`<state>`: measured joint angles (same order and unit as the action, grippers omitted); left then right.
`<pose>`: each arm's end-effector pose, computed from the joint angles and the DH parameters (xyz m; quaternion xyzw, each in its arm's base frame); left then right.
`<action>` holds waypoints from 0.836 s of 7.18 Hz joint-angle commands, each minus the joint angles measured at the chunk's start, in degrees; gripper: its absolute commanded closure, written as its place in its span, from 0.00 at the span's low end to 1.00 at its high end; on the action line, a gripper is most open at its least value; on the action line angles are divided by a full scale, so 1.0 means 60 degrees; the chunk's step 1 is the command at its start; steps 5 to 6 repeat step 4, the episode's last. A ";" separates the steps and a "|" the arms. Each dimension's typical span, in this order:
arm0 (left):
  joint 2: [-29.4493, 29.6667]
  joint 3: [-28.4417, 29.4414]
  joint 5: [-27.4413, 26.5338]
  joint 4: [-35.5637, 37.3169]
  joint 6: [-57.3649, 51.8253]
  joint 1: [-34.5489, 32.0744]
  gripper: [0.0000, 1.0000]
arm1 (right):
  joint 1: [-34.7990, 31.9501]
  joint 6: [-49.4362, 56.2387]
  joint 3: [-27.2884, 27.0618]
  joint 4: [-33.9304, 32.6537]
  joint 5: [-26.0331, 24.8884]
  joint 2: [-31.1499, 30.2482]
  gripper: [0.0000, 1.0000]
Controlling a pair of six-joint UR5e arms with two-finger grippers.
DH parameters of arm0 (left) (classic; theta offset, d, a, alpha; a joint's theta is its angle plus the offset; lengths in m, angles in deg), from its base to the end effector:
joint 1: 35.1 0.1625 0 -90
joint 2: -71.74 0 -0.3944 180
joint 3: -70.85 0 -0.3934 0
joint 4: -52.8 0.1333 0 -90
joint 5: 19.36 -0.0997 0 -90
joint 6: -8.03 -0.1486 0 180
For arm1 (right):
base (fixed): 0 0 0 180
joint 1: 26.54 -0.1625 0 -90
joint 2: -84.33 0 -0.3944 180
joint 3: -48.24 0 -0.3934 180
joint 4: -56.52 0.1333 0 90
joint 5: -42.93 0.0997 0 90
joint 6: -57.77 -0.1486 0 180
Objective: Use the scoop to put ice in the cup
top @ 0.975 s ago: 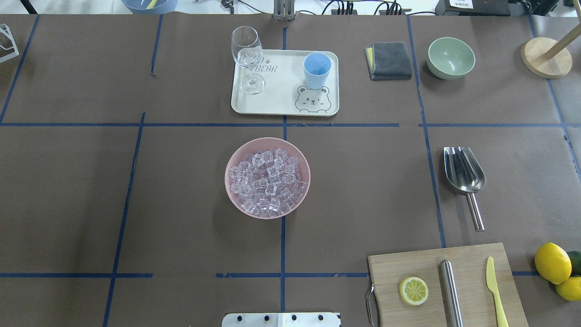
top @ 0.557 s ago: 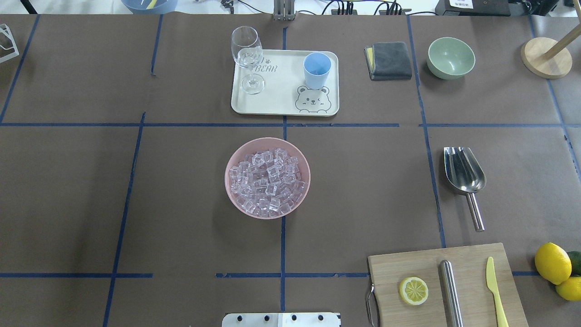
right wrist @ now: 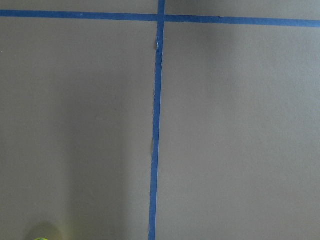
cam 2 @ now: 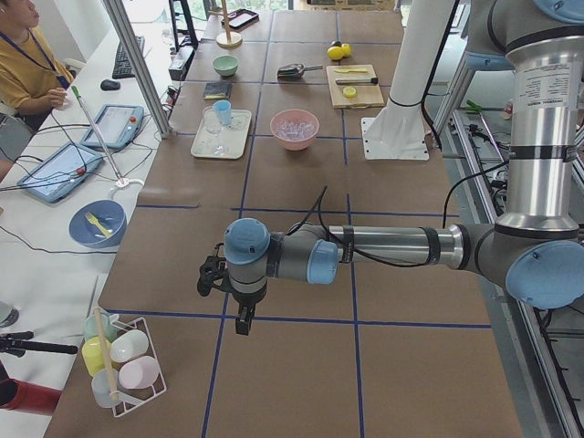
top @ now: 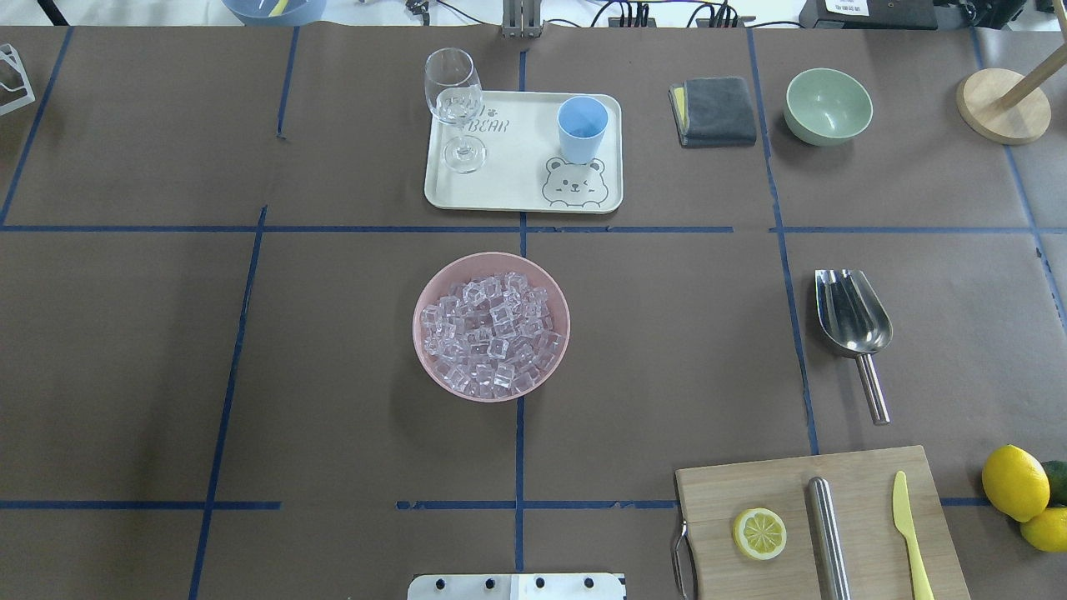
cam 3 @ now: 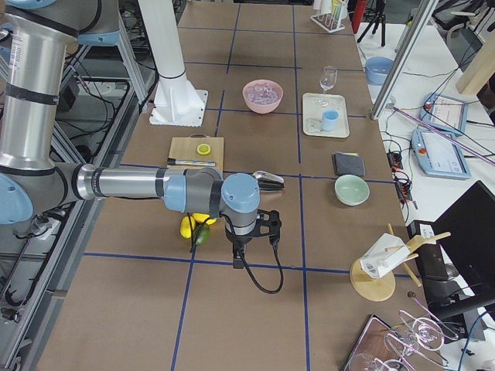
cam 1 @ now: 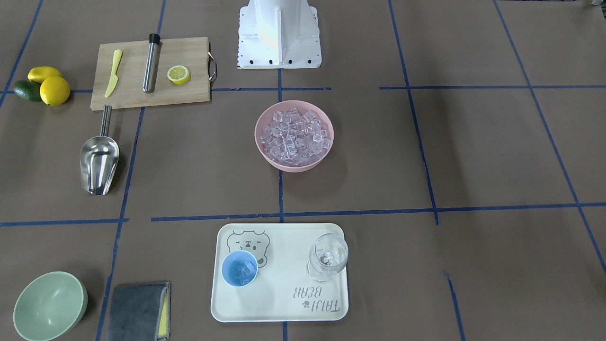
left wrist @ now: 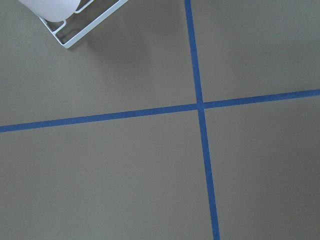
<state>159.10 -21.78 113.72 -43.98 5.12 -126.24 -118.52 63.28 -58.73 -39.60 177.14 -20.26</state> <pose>-0.0415 -0.4863 0.6526 0.0678 0.3643 0.0360 0.9281 0.0430 -0.3850 0.6406 -0.0056 -0.3773 -0.0162 0.9259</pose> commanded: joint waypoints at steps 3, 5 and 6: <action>0.0000 -0.0015 0.0011 -0.0014 -0.0015 0.0015 0.00 | 0.0007 -0.0083 0.0001 -0.0005 0.0014 0.0001 0.00; 0.0000 -0.0015 0.0011 0.0015 -0.0015 0.0015 0.00 | -0.0008 -0.0098 0.0015 -0.0020 0.0000 0.0001 0.00; 0.0000 -0.0015 0.0011 0.0015 -0.0015 0.0015 0.00 | -0.0008 -0.0098 0.0015 -0.0020 0.0000 0.0001 0.00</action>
